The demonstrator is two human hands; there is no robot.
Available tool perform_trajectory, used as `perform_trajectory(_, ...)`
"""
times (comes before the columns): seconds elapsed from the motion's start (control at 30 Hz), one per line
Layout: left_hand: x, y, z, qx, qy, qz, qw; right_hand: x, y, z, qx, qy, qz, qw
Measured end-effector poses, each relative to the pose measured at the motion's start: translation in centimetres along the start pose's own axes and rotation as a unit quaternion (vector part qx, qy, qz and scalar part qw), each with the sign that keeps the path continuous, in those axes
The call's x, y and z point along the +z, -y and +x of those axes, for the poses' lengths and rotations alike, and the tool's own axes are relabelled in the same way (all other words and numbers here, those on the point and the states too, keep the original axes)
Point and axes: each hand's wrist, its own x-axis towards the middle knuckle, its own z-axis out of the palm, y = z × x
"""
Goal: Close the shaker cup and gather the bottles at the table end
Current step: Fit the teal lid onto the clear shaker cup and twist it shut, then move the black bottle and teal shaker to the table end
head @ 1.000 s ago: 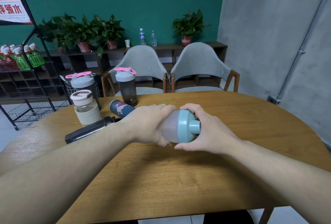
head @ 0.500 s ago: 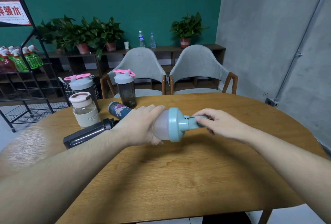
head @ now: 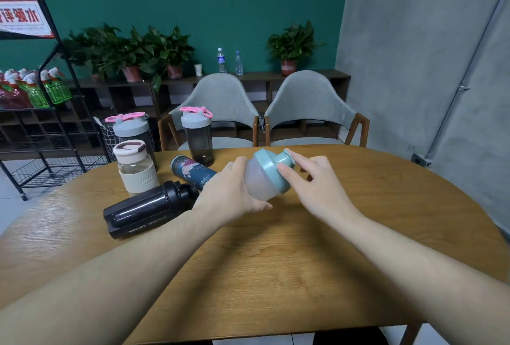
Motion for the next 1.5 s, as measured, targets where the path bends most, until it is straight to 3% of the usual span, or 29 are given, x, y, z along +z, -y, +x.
perform_trajectory(0.1, 0.0, -0.1, -0.4, -0.027, -0.007, -0.071, 0.997, 1.0, -0.1, -0.4, 0.068, 0.008, 0.083, 0.994)
perform_trajectory(0.2, 0.1, -0.3, -0.6, -0.034, -0.005, -0.123, 0.992, 2.6, 0.3, -1.1, 0.186, 0.064, 0.219, 0.956)
perform_trajectory(0.33, 0.2, 0.2, -1.1, -0.021, 0.021, -0.151, 0.988, 4.7, 0.9, -1.1, 0.2, 0.069, 0.291, 0.933)
perform_trajectory(0.43, -1.2, 2.1, -1.1, -0.002, 0.088, -0.172, 0.981, 5.4, 1.1, -0.6, 0.191, 0.042, 0.315, 0.929)
perform_trajectory(0.53, -3.8, 4.8, -0.8, 0.036, 0.15, -0.132, 0.979, 5.4, 0.3, 0.0, 0.184, 0.044, 0.293, 0.937)
perform_trajectory(0.67, -6.3, 9.9, 0.6, 0.052, 0.149, 0.005, 0.987, 5.6, -0.7, 0.7, 0.196, 0.047, 0.267, 0.942)
perform_trajectory(0.83, -6.1, 15.2, 1.7, -0.008, 0.15, 0.163, 0.975, 6.1, -1.4, 1.1, 0.199, 0.052, 0.224, 0.953)
perform_trajectory(1.03, -4.3, 17.9, 1.8, -0.086, 0.163, 0.192, 0.964, 6.3, -1.7, 1.1, 0.188, 0.061, 0.196, 0.961)
perform_trajectory(1.23, -3.4, 18.4, 1.3, -0.085, 0.108, 0.253, 0.958, 6.3, -1.7, 0.8, 0.173, 0.076, 0.167, 0.968)
perform_trajectory(1.5, -4.5, 14.6, 0.4, -0.042, 0.043, 0.107, 0.992, 4.8, -1.1, -0.4, 0.152, 0.074, 0.151, 0.974)
